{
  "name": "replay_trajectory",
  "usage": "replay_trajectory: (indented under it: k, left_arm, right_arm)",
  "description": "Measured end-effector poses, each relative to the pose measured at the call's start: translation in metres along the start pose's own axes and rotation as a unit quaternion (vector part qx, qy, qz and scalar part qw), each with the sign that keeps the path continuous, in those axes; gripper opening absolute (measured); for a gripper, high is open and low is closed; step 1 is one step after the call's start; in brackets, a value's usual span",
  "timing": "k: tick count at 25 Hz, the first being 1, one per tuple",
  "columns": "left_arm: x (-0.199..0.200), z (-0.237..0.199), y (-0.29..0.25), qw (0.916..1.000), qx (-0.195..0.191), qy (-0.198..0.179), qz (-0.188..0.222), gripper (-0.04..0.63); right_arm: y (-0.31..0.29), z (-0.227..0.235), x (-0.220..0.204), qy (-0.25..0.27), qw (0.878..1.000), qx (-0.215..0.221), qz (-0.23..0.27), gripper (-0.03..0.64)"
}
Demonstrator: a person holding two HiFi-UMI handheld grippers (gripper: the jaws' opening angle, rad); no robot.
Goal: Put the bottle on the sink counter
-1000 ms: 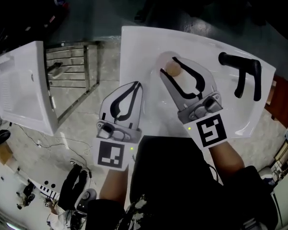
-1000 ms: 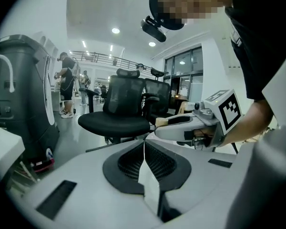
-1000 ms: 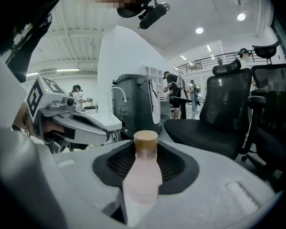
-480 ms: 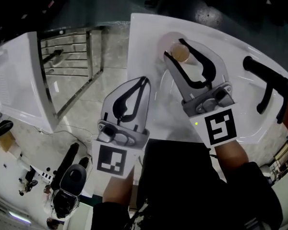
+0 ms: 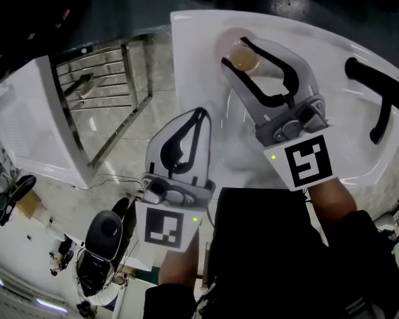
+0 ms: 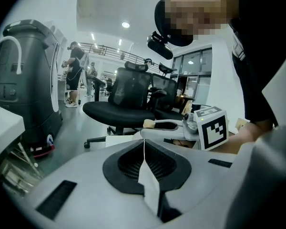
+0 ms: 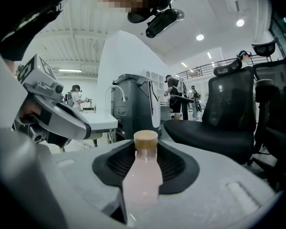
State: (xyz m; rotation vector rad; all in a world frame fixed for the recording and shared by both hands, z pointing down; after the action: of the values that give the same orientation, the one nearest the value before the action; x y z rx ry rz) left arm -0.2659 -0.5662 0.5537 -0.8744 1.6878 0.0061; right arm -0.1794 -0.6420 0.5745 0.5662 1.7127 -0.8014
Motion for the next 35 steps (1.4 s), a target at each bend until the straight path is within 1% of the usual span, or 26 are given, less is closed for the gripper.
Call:
replay_trajectory:
  k: [3, 4, 6, 7, 9, 11, 14, 15, 17, 18, 20, 22, 25, 28, 30, 32, 35]
  left_arm:
    - [0.002, 0.005, 0.003, 1.0, -0.007, -0.007, -0.002, 0.017]
    - [0.004, 0.006, 0.004, 0.9999, -0.009, -0.012, -0.003, 0.017]
    - [0.008, 0.01, 0.006, 0.9997, -0.01, -0.02, -0.001, 0.017]
    - [0.01, 0.012, 0.008, 0.9997, -0.008, -0.022, 0.002, 0.017]
    - [0.014, 0.015, 0.019, 0.9997, -0.004, -0.023, 0.006, 0.017]
    - [0.019, 0.017, 0.034, 0.9996, 0.001, -0.024, 0.012, 0.017]
    - [0.031, 0.031, 0.056, 0.9991, -0.001, -0.028, 0.032, 0.017]
    - [0.034, 0.041, 0.065, 0.9988, -0.005, -0.032, 0.038, 0.017]
    - [0.04, 0.067, 0.086, 0.9976, -0.018, -0.047, 0.049, 0.017]
    - [0.044, 0.081, 0.097, 0.9966, -0.026, -0.055, 0.056, 0.017]
    - [0.054, 0.105, 0.118, 0.9944, -0.04, -0.066, 0.072, 0.017]
    - [0.057, 0.125, 0.139, 0.9919, -0.054, -0.077, 0.086, 0.017]
    - [0.047, 0.149, 0.163, 0.9889, -0.079, -0.087, 0.091, 0.017]
    - [0.041, 0.18, 0.175, 0.9855, -0.106, -0.094, 0.094, 0.017]
    - [0.041, 0.206, 0.179, 0.9826, -0.124, -0.102, 0.093, 0.017]
    - [0.044, 0.23, 0.186, 0.9804, -0.135, -0.109, 0.093, 0.017]
    - [0.053, 0.26, 0.197, 0.9772, -0.138, -0.126, 0.101, 0.017]
  right_arm:
    - [-0.001, 0.0, 0.001, 0.006, 1.0, -0.014, 0.015, 0.14]
    - [-0.002, 0.002, 0.002, 0.007, 0.999, -0.023, 0.021, 0.154]
    - [-0.002, 0.007, 0.002, 0.001, 0.999, -0.036, 0.021, 0.288]
    - [0.0, 0.009, 0.002, -0.005, 0.999, -0.039, 0.015, 0.307]
    - [0.008, 0.011, 0.008, -0.013, 0.999, -0.045, 0.005, 0.307]
    - [0.023, 0.012, 0.023, -0.016, 0.998, -0.057, 0.005, 0.307]
    - [0.06, 0.015, 0.056, -0.007, 0.996, -0.09, 0.024, 0.299]
    - [0.076, 0.014, 0.07, 0.0, 0.994, -0.105, 0.035, 0.295]
    - [0.114, 0.009, 0.096, 0.004, 0.99, -0.132, 0.052, 0.227]
    - [0.133, 0.006, 0.107, -0.004, 0.988, -0.143, 0.057, 0.192]
    - [0.168, -0.002, 0.126, -0.029, 0.984, -0.165, 0.065, 0.079]
    - [0.201, -0.012, 0.141, -0.032, 0.979, -0.191, 0.069, -0.003]
    - [0.246, -0.028, 0.156, -0.023, 0.97, -0.232, 0.064, -0.005]
    - [0.295, -0.038, 0.17, -0.033, 0.964, -0.256, 0.068, -0.005]
    - [0.326, -0.043, 0.176, -0.034, 0.964, -0.256, 0.067, -0.005]
    - [0.355, -0.049, 0.176, -0.04, 0.966, -0.251, 0.054, -0.006]
    - [0.393, -0.051, 0.182, -0.053, 0.965, -0.251, 0.055, -0.006]
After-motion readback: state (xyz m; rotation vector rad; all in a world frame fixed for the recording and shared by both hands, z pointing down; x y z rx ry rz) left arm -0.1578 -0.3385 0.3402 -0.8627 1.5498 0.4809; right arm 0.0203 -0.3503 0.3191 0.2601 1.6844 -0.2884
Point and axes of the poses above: the fingertips, and each gripper's own axes: y backward along the fingers, z to its right, x out of its top, the point moved 4 cm from there along y, backward along the fingers, and after that the axes turned 8 degrees about y, right-handed, at the moved point
